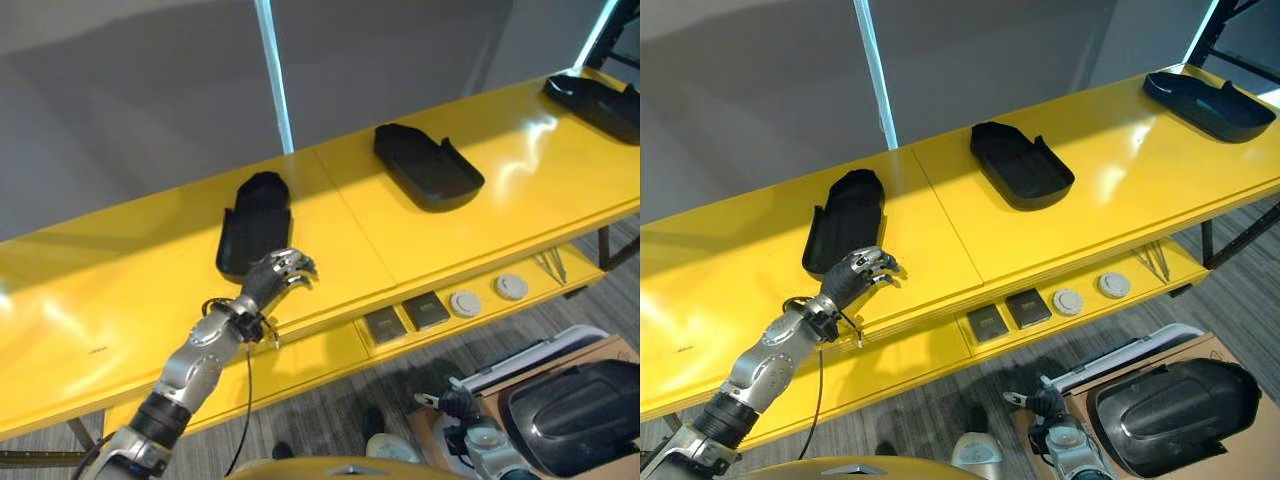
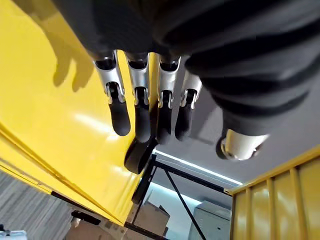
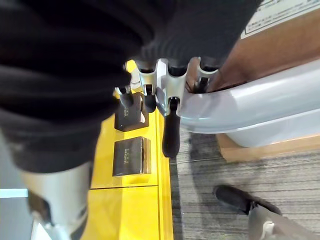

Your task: Move parts from the plastic box to the shelf.

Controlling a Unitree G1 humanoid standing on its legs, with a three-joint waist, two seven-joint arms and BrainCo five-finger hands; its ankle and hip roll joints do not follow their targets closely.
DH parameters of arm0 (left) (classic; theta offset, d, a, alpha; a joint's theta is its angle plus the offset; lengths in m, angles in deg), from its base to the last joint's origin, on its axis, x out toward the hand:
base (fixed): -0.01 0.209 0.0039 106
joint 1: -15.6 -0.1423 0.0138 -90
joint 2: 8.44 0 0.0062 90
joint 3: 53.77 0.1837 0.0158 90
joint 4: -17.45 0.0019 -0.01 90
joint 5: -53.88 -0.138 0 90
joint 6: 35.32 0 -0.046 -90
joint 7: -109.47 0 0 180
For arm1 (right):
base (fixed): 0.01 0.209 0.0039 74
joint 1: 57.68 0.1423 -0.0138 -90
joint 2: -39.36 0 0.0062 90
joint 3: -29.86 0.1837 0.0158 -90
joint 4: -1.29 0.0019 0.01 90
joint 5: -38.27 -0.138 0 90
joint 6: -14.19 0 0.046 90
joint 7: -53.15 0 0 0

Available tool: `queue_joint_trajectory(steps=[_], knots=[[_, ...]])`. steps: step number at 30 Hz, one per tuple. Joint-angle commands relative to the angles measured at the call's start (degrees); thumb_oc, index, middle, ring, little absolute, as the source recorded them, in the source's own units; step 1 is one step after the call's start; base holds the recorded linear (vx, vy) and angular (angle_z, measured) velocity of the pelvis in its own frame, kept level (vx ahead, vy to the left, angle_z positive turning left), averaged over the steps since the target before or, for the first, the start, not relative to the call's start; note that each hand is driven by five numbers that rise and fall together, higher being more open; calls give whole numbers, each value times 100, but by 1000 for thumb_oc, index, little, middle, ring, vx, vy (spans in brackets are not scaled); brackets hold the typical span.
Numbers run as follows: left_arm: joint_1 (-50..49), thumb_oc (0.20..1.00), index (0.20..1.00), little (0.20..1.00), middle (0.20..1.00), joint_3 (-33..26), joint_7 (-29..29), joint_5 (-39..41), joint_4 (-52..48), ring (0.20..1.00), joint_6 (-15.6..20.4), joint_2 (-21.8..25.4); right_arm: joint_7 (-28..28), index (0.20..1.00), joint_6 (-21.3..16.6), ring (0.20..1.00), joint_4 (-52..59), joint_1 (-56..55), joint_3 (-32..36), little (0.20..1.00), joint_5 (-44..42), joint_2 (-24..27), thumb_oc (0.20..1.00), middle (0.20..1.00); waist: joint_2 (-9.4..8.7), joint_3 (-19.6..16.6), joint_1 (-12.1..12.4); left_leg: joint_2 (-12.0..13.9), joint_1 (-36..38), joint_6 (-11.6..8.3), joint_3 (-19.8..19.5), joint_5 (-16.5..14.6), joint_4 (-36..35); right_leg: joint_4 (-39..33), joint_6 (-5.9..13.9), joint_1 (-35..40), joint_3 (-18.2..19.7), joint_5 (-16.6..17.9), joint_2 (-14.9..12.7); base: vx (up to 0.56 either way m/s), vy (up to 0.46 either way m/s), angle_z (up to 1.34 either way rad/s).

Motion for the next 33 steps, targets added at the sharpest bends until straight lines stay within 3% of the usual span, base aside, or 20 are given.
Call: queue_joint_trajectory(steps=[1,8,13,15,17,21,22,24,25,28,31,33], knots=[[55,1000,1000,1000,1000,-333,570,175,-354,1000,86,248,-6,1000,207,1000,-305,-359,-155,1000,-37,-199,1000,1000,-150,-86,67,530,-447,-254,-367,325,134,269,434,236,-79,-357,-485,-37,3,10],[-206,1000,1000,1000,1000,-613,1833,1209,-1128,1000,-369,434,-101,1000,263,1000,-448,-245,-124,1000,-130,-199,1000,1000,-231,-216,258,472,-470,-245,-555,254,252,189,411,314,-56,-333,-432,-45,25,9],[-393,1000,1000,1000,1000,-930,2331,1767,-1360,1000,-529,368,-235,1000,388,1000,-553,-103,-132,1000,-396,-8,1000,1000,-345,-165,534,121,-902,-142,-1629,-110,1008,180,386,187,541,-235,-442,-82,159,-20],[-345,1000,1000,1000,1000,-1006,2697,1971,-1408,1000,-813,372,-298,1000,232,1000,-804,-46,1,1000,-681,5,1000,1000,-341,-172,554,-9,-843,-53,-1689,-215,945,174,472,139,722,-180,-513,-108,270,-88],[-243,1000,1000,1000,1000,-986,3011,1976,-1419,1000,-1016,409,-381,1000,175,1000,-896,-57,245,1000,-1155,-6,1000,1000,-358,-187,493,-86,-759,36,-1644,-289,879,218,595,61,855,-89,-637,-92,261,-61],[26,1000,1000,1000,1000,-815,3214,1827,-1427,1000,-1049,542,-503,1000,99,1000,-842,-189,735,1000,-1304,-19,1000,1000,-426,-165,330,-367,-699,260,-1504,-464,885,279,837,-130,1070,161,-888,-105,279,-55],[129,1000,1000,1000,1000,-817,3374,2220,-1497,1000,-1349,485,-617,1000,-9,1000,-791,-361,1010,1000,-1358,-84,1000,1000,-482,-125,254,-574,-606,396,-1344,-610,847,398,996,-478,952,471,-1101,-175,331,-42],[117,1000,1000,1000,1000,-837,3517,2090,-1416,1000,-1406,416,-564,1000,-23,1000,-766,-443,1148,1000,-1173,-146,1000,1000,-507,-117,211,-617,-539,434,-1136,-643,794,610,1015,-679,733,548,-1165,-174,222,-92],[150,1000,1000,1000,1000,-772,3865,1452,-1253,1000,-1186,378,-477,1000,-23,1000,-817,-495,1204,1000,-963,-174,1000,1000,-503,-139,202,-620,-495,482,-844,-587,660,975,1005,-777,453,525,-1181,-162,115,-108],[219,1000,1000,1000,1000,-581,4170,790,-1259,1000,-943,493,-413,1000,-138,1000,-1004,-495,1191,1000,-994,-164,1000,1000,-452,-177,272,-617,-547,568,-622,-454,504,1543,943,-829,230,426,-1210,-181,95,-101],[313,1000,1000,1000,1000,-310,4101,357,-1368,1000,-886,603,-379,1000,-280,1000,-1195,-460,1139,1000,-1154,-149,1000,1000,-407,-234,355,-610,-632,631,-498,-357,430,1865,867,-750,34,296,-1243,-166,22,-76],[497,1000,1000,1000,1000,123,3650,188,-1377,1000,-1101,636,-343,1000,-446,1000,-1327,-364,957,1000,-1222,-214,1000,1000,-394,-372,452,-607,-715,719,-302,-307,377,2161,834,-560,-245,103,-1337,-165,-57,-59]])
